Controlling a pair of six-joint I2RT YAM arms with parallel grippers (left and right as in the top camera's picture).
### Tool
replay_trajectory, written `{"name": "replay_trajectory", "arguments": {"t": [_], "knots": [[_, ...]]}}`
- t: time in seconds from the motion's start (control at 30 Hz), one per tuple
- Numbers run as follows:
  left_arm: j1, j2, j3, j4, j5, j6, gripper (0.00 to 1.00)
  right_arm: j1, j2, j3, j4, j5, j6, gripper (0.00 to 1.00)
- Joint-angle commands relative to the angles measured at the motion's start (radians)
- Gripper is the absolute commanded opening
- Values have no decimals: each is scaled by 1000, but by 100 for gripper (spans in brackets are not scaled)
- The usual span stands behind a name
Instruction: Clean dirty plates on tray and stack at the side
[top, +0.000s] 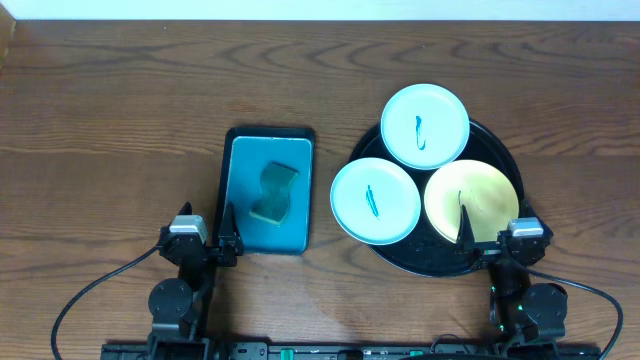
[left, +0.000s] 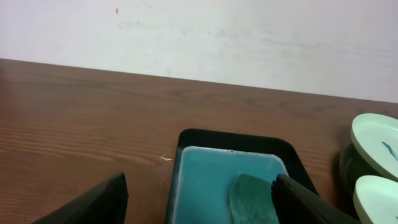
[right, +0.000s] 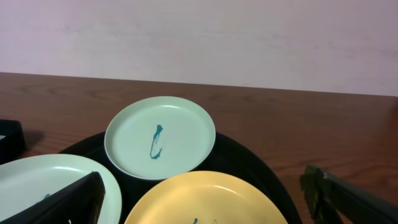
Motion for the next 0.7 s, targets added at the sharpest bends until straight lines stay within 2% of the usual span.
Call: {"name": "replay_trajectory", "arguments": {"t": [0.0,0.43,0.67], "knots": [[5,-6,-12,-40,10,13,75,-5,2,-1,-3,7,-8,99],[5,-6,-12,-26,17,7,75,-5,2,-1,2,1,-2,99],[5,-6,-4,-51,24,-94,75,-5,2,-1,-2,-1,134,99]]}}
